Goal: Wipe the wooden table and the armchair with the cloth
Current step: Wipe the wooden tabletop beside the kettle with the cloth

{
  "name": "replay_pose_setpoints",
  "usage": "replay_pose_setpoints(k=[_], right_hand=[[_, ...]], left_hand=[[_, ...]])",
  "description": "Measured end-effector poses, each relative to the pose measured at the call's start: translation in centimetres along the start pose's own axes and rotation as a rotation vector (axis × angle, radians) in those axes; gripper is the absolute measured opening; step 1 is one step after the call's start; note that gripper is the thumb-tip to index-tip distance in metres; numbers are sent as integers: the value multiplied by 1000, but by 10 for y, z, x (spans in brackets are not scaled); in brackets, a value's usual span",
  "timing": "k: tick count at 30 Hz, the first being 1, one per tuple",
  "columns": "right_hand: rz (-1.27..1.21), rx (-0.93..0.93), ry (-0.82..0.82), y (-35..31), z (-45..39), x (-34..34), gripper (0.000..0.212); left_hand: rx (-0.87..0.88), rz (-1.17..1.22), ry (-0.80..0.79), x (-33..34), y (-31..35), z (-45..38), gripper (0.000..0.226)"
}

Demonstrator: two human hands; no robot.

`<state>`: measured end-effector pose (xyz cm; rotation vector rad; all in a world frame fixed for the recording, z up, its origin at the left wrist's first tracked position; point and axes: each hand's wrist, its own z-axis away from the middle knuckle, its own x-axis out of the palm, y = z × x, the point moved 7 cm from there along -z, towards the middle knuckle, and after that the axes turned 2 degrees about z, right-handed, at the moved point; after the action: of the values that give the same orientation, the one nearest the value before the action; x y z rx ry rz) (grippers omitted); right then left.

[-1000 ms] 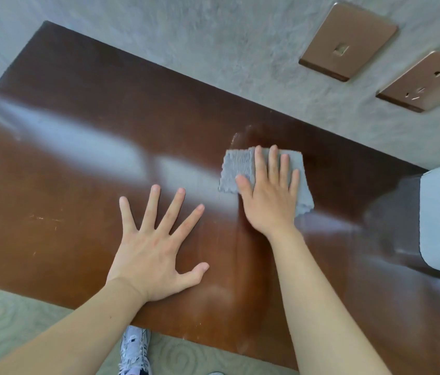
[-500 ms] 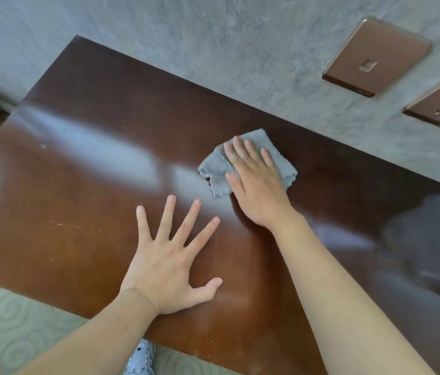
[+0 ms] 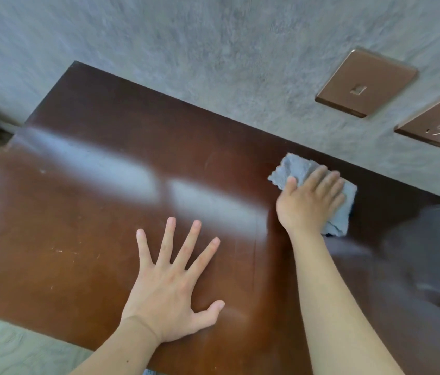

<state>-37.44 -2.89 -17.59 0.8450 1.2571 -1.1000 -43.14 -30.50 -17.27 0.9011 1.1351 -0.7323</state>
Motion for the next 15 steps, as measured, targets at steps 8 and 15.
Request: replay_pose_setpoints(k=[8,15], right_hand=[[-4,-601,-59,-186,38,17,69],[13,-770,-34,-136,21,7,60]], left_hand=[[-1,-4,3,2,-1,1,102],[1,-38,-22,1,0,0,102]])
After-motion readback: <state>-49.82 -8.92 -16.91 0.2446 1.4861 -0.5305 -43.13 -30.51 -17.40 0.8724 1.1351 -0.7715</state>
